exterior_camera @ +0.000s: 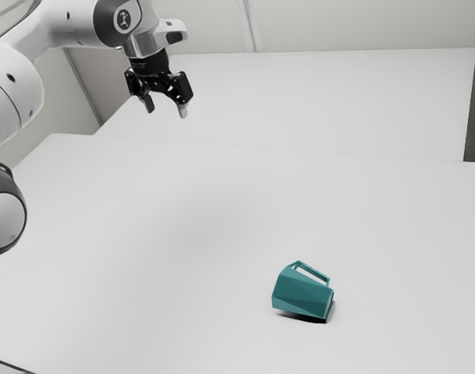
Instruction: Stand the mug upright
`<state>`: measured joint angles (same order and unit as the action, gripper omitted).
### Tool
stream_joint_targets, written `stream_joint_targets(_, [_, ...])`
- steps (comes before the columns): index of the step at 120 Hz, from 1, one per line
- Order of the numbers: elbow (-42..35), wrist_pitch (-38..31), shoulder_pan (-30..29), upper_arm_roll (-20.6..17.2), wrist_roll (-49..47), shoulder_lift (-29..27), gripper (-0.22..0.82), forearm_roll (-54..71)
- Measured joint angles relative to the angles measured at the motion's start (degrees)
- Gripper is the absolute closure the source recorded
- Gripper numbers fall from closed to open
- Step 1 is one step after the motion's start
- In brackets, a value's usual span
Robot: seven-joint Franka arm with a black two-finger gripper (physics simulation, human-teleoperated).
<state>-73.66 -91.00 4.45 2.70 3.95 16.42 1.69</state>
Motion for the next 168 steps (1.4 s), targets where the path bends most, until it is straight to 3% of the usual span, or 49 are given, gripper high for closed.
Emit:
stream_joint_targets(20, [-1.06, 0.78, 0.35, -0.11, 0.32, -1.45, 0.0, 0.1])
stream_joint_targets(45, [-26.15, -4.94, 3.48, -1.29, 0.17, -17.0, 0.0, -5.6])
stream_joint_targets(68, [-41.99, -12.61, 3.76, -1.34, -0.07, -24.42, 0.0, -18.65])
stream_joint_targets(97, [-53.4, -19.63, 4.75, -1.39, 3.35, -24.54, 0.0, -35.18])
stream_joint_targets(132, [-58.91, -23.33, 7.89, -2.25, 12.6, -22.48, 0.0, -42.5])
stream_joint_targets(168, [-59.33, -29.39, 11.09, -2.78, 21.65, -16.39, 0.0, -49.04])
